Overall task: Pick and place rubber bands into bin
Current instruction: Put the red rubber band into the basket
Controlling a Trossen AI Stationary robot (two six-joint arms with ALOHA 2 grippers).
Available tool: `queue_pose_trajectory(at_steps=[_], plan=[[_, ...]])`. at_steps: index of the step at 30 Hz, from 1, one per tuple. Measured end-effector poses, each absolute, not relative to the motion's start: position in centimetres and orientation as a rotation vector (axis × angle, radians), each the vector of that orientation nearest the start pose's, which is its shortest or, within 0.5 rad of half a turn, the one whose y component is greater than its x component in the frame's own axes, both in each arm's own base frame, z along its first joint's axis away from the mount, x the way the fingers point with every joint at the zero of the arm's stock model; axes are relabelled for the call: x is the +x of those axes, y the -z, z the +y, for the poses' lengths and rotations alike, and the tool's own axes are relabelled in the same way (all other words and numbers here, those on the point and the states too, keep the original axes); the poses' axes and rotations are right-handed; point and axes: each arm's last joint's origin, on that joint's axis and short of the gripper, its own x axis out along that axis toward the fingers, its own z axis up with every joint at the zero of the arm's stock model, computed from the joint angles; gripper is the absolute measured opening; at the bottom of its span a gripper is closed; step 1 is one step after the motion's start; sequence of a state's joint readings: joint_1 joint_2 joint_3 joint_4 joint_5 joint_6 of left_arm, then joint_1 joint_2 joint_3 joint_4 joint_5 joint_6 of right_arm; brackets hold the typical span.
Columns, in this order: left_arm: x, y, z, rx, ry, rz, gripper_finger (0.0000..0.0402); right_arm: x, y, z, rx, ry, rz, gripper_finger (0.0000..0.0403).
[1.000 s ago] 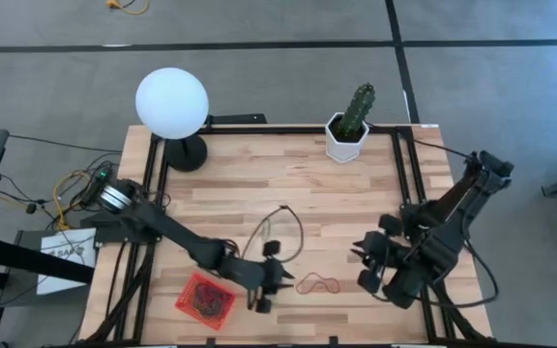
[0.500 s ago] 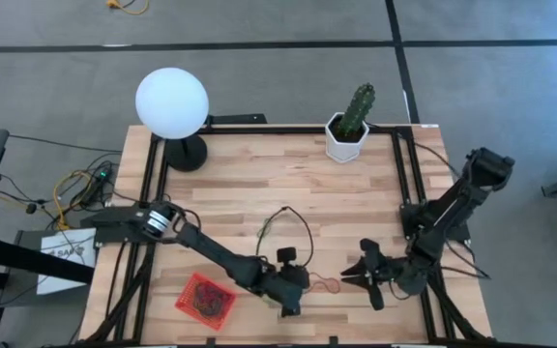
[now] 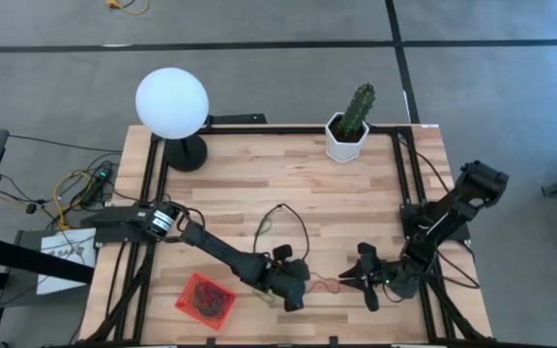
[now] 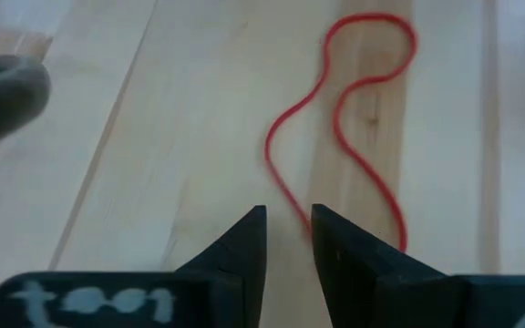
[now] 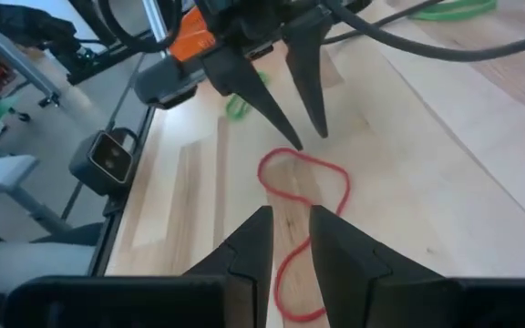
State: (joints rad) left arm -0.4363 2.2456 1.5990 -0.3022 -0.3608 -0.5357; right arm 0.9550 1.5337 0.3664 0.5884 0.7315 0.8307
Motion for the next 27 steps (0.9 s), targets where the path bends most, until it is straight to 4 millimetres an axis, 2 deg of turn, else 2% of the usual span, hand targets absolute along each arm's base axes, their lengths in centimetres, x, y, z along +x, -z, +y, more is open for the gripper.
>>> queue_pose_trajectory(at_steps=[5,10,21,24,27], plan=[[43.2,-13.3,-19.1,-0.159,-0.138,0.870,0.0077,15.2,-12.5,18.1,0.407,-0.056,0.416,0.0070],[43.4,-12.1,-19.3,-0.170,-0.140,0.873,0.0077,15.3,-13.0,18.1,0.363,-0.079,0.390,0.0070],[43.7,-11.6,-18.9,-0.171,-0.171,0.866,0.0075,15.3,-13.2,18.2,0.329,-0.094,0.376,0.0070],[43.6,-11.3,-18.5,-0.177,-0.165,0.888,0.0054,15.3,-13.2,18.2,0.328,-0.095,0.376,0.0070],[43.5,-11.2,-18.4,-0.147,-0.155,0.897,0.0013,15.3,-13.2,18.2,0.328,-0.093,0.376,0.0070]])
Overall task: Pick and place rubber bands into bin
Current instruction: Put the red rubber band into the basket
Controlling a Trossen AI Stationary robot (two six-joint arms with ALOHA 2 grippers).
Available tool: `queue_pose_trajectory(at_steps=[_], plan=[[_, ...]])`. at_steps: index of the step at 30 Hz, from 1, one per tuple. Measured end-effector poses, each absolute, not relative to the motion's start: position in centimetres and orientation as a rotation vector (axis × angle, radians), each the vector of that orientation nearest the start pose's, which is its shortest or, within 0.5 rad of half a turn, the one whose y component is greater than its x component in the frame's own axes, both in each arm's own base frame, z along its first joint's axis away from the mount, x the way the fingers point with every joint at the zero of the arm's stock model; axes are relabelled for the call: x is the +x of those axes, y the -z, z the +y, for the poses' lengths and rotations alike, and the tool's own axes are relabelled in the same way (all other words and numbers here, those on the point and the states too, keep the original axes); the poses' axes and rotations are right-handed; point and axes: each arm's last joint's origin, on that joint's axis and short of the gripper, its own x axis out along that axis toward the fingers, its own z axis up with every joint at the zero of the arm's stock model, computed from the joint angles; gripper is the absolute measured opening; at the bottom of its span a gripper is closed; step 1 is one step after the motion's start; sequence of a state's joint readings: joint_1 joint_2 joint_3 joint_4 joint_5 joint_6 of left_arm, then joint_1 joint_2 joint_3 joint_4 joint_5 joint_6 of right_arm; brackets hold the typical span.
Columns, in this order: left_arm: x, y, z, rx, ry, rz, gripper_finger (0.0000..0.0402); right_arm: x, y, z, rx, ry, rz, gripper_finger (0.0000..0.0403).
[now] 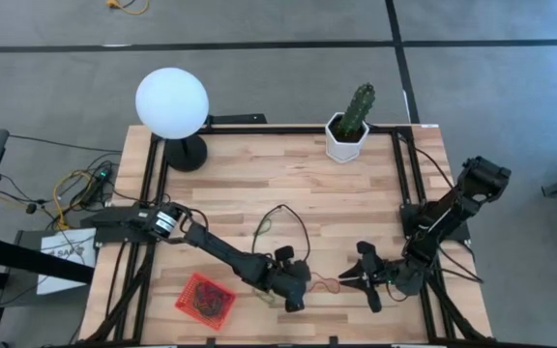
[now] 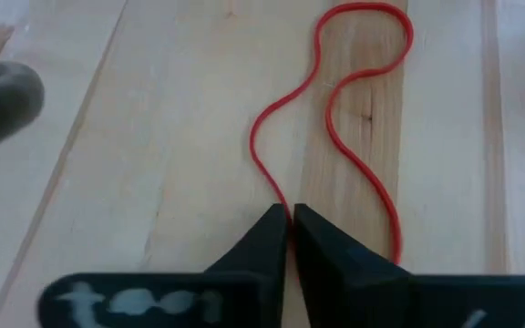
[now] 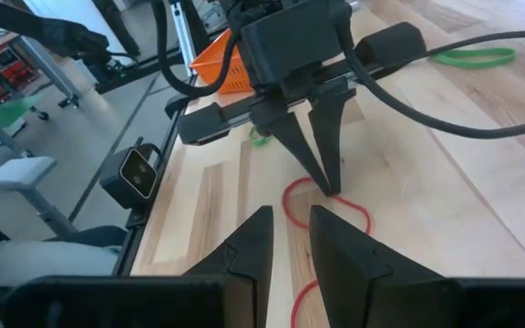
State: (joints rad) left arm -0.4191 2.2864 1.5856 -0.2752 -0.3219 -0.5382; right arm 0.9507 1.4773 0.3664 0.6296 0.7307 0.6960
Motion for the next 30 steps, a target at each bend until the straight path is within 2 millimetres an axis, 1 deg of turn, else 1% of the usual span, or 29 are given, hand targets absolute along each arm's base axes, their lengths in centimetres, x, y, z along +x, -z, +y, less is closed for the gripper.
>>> queue_pose_trajectory(at_steps=[4,7,9,11,13,16,17,20,21,24,26,28,30], plan=[[43.7,-11.6,-18.7,-0.093,-0.125,0.907,0.0003,15.5,-13.2,18.1,0.329,-0.087,0.375,0.0070],[43.5,-12.9,-19.2,-0.032,-0.094,0.953,0.0001,15.6,-13.2,18.0,0.331,-0.087,0.378,0.0070],[43.0,-14.7,-19.6,0.018,-0.110,1.002,0.0000,15.6,-13.2,17.9,0.333,-0.089,0.381,0.0070],[42.5,-17.6,-20.2,0.031,-0.135,0.996,0.0000,15.7,-13.2,17.9,0.334,-0.093,0.384,0.0070],[41.4,-20.4,-20.6,0.070,-0.181,1.015,0.0000,15.8,-13.2,17.9,0.335,-0.092,0.386,0.0070],[39.8,-23.1,-21.5,0.140,-0.235,1.067,0.0000,15.8,-13.2,17.9,0.335,-0.092,0.386,0.0070],[39.2,-24.3,-22.0,0.159,-0.236,1.079,0.0000,15.8,-13.2,17.9,0.335,-0.092,0.386,0.0070],[36.4,-28.5,-23.4,0.188,-0.212,1.094,0.0000,15.8,-13.2,17.9,0.334,-0.092,0.387,0.0070],[35.4,-29.6,-23.8,0.198,-0.216,1.107,0.0000,15.8,-13.2,17.9,0.334,-0.092,0.387,0.0070],[32.6,-31.4,-24.7,0.203,-0.297,1.143,0.0000,15.8,-13.2,17.9,0.334,-0.092,0.387,0.0070],[31.4,-32.4,-25.4,0.153,-0.339,1.090,0.0000,15.8,-13.2,17.9,0.334,-0.092,0.387,0.0070],[30.1,-33.1,-26.5,0.132,-0.299,1.064,0.0000,15.8,-13.2,17.8,0.334,-0.091,0.386,0.0070],[29.1,-33.2,-27.5,0.115,-0.275,1.067,0.0000,15.8,-13.1,17.8,0.330,-0.086,0.389,0.0070]])
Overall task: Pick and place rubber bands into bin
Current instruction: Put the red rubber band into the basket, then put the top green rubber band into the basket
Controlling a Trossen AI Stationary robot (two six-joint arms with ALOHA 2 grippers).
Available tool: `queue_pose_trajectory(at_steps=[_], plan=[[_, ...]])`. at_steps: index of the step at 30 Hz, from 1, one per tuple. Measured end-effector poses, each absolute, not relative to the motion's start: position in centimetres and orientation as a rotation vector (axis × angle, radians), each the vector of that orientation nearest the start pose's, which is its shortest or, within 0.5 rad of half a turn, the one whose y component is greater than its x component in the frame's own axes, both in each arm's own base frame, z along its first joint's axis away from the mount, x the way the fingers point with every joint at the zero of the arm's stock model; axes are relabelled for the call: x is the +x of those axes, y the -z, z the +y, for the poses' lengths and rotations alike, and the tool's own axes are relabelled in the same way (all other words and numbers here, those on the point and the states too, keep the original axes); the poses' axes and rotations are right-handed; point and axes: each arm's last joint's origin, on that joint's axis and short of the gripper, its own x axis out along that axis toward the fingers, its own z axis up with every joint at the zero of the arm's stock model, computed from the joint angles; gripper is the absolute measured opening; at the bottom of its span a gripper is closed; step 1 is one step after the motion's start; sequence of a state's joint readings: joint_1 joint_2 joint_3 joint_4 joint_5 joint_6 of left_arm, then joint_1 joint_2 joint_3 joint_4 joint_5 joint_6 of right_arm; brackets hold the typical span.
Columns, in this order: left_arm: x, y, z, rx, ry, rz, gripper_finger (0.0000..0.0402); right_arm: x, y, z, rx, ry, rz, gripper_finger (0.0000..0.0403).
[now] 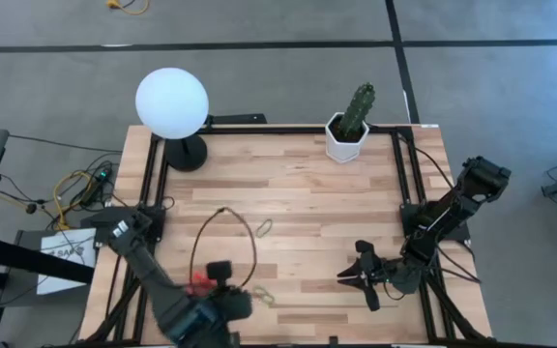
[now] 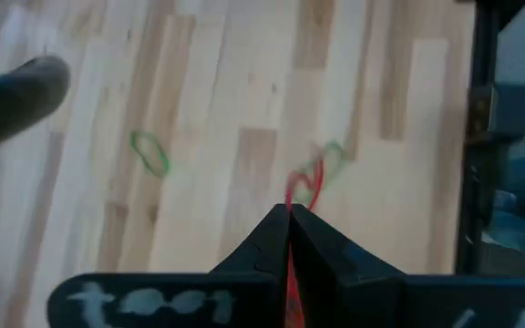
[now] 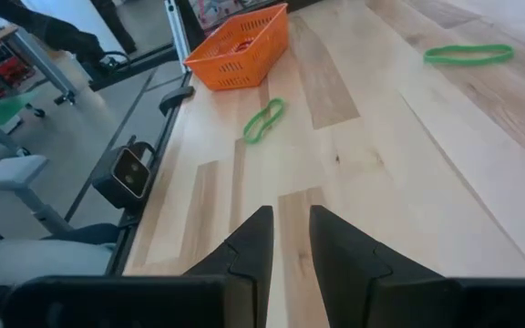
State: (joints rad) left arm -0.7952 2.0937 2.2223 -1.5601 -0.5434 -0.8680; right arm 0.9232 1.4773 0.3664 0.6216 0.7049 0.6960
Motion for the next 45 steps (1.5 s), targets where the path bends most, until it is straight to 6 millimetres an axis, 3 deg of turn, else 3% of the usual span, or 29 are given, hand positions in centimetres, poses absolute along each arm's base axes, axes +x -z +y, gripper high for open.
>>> queue_pose_trajectory(at_steps=[6,14,25,34,40,45], plan=[[26.6,-30.9,-29.2,0.076,-0.362,1.068,0.0000,16.1,-13.2,17.5,0.340,-0.069,0.384,0.0070],[22.5,-24.7,-30.5,0.079,-0.506,1.222,0.0000,16.7,-13.2,17.0,0.355,-0.030,0.372,0.0070],[17.7,-22.4,-28.7,-0.002,-0.659,1.279,0.0000,17.5,-13.1,16.0,0.349,0.019,0.373,0.0070],[18.1,-18.5,-28.3,-0.045,-0.583,1.331,0.0000,18.0,-13.0,15.5,0.355,0.050,0.377,0.0070],[19.0,-18.2,-27.5,-0.050,-0.617,1.345,0.0005,18.0,-13.0,15.4,0.356,0.051,0.376,0.0070],[19.5,-18.3,-26.9,-0.049,-0.641,1.352,0.0032,18.0,-13.0,15.5,0.356,0.050,0.376,0.0070]])
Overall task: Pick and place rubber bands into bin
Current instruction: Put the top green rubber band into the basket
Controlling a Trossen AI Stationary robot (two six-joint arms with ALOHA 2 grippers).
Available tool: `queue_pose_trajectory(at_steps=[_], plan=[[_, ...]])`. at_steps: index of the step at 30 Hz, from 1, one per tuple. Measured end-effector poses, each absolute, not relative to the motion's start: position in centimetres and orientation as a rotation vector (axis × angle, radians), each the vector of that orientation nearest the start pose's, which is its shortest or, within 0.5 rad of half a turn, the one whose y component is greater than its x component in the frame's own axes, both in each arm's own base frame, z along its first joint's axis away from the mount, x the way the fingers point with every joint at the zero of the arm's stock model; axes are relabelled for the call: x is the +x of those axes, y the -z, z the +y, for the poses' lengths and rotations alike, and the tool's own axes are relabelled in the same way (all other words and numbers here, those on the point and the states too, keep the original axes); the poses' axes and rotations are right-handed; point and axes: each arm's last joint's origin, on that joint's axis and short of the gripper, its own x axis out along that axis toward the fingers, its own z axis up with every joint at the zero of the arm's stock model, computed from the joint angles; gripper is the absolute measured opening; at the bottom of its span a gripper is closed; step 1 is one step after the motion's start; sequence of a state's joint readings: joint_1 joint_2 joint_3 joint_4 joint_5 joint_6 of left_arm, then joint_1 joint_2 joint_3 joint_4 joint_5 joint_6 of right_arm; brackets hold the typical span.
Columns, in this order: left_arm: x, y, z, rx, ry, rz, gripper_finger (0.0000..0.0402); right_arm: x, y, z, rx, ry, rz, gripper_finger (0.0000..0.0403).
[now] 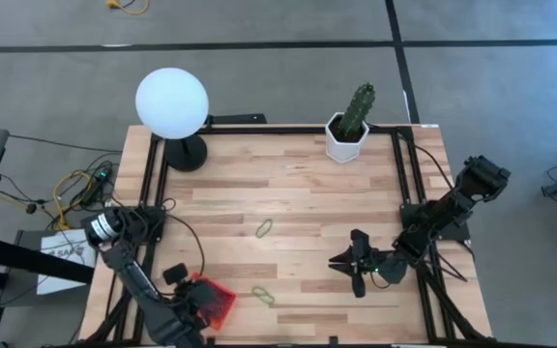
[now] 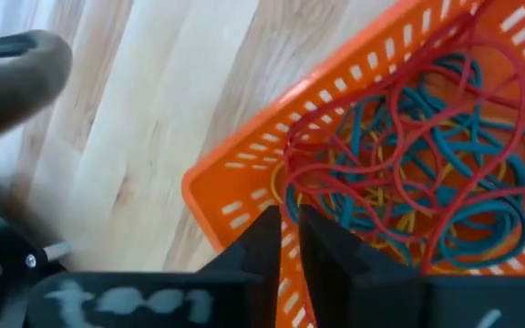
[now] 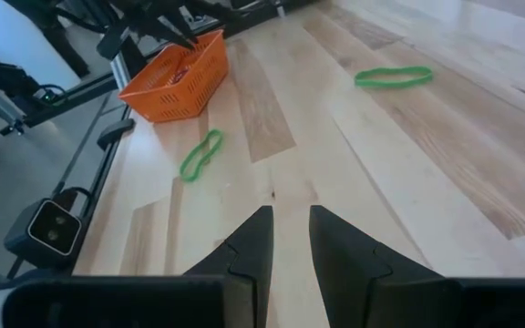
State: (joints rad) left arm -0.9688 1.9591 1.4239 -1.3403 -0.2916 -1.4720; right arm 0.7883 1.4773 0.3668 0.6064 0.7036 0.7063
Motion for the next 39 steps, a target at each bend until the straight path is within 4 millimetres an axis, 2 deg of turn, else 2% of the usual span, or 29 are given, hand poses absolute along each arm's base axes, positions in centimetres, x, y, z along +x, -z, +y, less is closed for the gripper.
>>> queue_pose_trajectory(at_steps=[8,11,18,22,26,30,35,39], plan=[[20.4,-18.9,-26.6,-0.084,-0.668,1.346,0.0069,18.3,-13.3,15.4,0.384,0.053,0.349,0.0070],[21.5,-20.7,-26.8,-0.084,-0.649,1.258,0.0070,18.9,-13.3,14.6,0.385,0.091,0.343,0.0070],[24.0,-26.9,-26.6,-0.029,-0.652,0.885,0.0071,20.6,-13.3,12.2,0.409,0.211,0.317,0.0070],[25.6,-28.3,-25.7,0.032,-0.636,0.829,0.0071,21.1,-13.3,11.5,0.429,0.194,0.336,0.0070],[27.8,-28.1,-23.6,0.062,-0.662,0.883,0.0071,21.2,-13.3,11.3,0.437,0.174,0.350,0.0070],[30.8,-26.6,-20.4,0.055,-0.690,0.954,0.0071,21.3,-13.3,11.2,0.437,0.177,0.350,0.0070],[34.3,-23.6,-16.1,-0.031,-0.667,1.036,0.0071,21.2,-13.2,11.2,0.433,0.177,0.356,0.0070],[36.0,-20.5,-13.3,-0.095,-0.597,1.070,0.0071,21.2,-13.1,11.2,0.424,0.181,0.368,0.0070]])
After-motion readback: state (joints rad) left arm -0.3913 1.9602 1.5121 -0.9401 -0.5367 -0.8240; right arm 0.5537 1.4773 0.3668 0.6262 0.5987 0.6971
